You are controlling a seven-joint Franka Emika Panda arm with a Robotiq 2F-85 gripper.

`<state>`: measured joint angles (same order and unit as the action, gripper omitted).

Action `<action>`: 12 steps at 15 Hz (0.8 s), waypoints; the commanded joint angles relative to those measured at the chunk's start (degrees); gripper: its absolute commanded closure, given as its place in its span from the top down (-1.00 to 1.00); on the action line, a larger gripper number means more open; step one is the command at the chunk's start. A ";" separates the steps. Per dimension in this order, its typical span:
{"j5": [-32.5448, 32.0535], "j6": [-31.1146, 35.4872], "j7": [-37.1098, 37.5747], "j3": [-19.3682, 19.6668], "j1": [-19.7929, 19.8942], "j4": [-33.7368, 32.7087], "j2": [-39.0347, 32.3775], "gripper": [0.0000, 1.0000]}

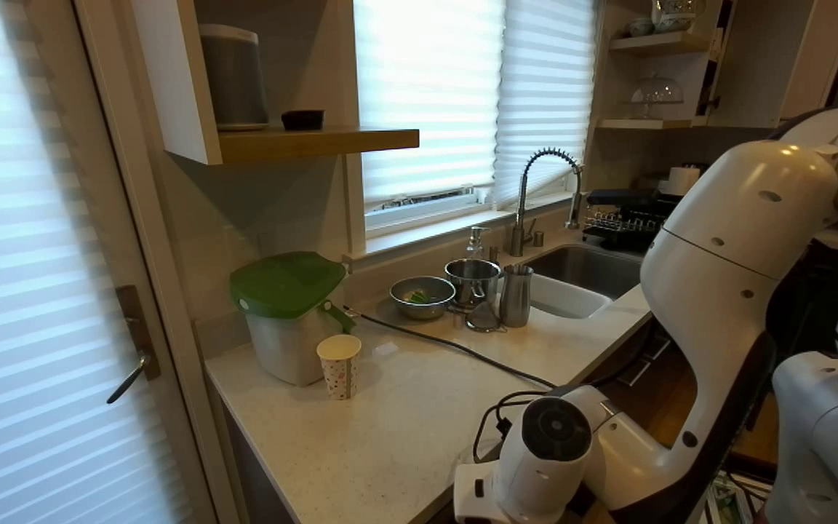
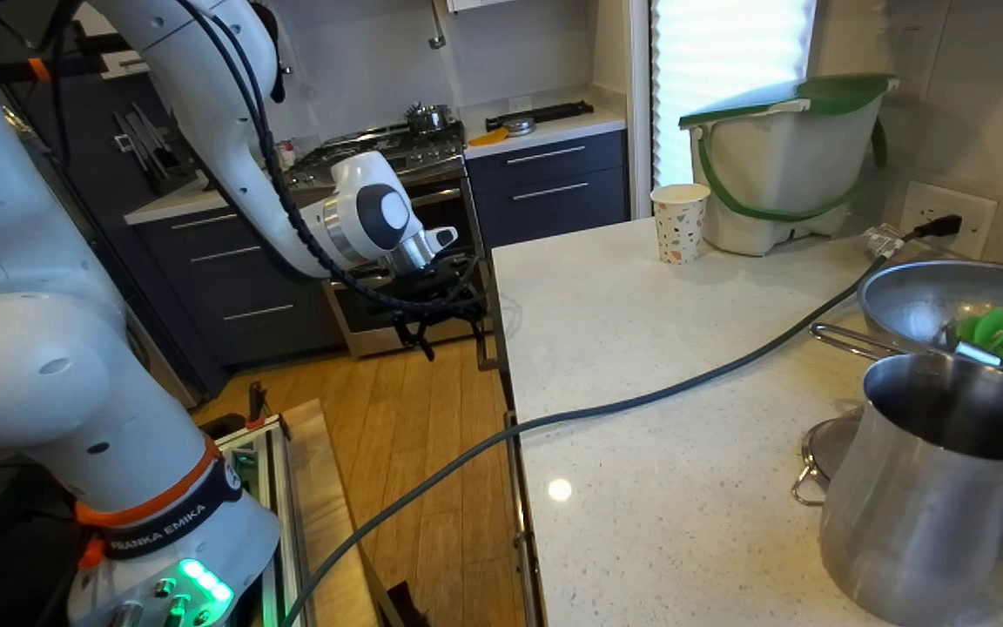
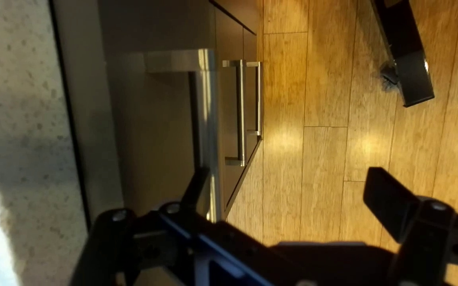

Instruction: Open the cabinet top left drawer

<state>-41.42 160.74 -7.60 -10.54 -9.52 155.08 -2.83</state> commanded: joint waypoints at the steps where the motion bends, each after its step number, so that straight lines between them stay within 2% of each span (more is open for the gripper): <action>1: -5.42 0.98 4.33 1.05 0.22 -0.84 -1.29 1.00; 12: -13.54 0.77 11.08 1.50 -0.03 -2.30 -4.09 1.00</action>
<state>-51.56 160.74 0.70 -9.71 -9.52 153.82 -4.23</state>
